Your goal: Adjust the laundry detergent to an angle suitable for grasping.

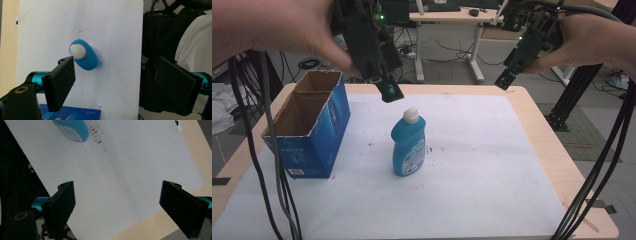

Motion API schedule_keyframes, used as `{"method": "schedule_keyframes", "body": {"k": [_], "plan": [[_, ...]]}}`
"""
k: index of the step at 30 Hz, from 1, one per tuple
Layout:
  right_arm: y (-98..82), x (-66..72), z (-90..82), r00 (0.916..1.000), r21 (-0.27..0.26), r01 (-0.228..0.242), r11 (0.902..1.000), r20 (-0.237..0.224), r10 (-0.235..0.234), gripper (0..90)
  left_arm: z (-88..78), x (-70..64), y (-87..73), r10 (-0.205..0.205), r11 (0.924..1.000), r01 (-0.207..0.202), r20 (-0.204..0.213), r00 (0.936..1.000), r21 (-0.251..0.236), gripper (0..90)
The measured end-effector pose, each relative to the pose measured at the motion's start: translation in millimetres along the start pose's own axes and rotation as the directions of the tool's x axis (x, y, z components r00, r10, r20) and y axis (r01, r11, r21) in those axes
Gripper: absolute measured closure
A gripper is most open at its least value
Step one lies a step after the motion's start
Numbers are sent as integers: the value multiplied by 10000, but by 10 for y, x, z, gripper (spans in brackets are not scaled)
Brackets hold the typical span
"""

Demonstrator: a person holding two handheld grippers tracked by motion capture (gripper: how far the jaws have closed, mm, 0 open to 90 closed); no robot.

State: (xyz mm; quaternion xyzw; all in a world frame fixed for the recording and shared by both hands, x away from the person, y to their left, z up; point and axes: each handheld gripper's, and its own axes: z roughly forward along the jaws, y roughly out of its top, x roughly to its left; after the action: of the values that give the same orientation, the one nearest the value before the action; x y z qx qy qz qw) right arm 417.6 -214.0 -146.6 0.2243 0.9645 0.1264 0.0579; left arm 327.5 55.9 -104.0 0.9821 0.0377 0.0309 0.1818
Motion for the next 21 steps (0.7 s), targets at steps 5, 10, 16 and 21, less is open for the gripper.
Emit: {"method": "schedule_keyframes", "body": {"k": [5,10,16,21], "plan": [[-6,-16,4,10000,44,-49,10000,-20,49,126,9,15,-1,1,10000,-1,15,10000,18,166],[-7,-14,6,10000,63,-26,10000,7,26,126,15,33,-7,-64,10000,64,-13,10000,38,166],[0,-13,7,10000,34,19,10000,-10,-19,126,3,20,-17,-107,9999,107,-19,9999,29,166],[6,-14,7,10000,9,37,10000,-45,-37,126,-6,7,-26,-112,9999,112,-15,9999,85,166]]}}
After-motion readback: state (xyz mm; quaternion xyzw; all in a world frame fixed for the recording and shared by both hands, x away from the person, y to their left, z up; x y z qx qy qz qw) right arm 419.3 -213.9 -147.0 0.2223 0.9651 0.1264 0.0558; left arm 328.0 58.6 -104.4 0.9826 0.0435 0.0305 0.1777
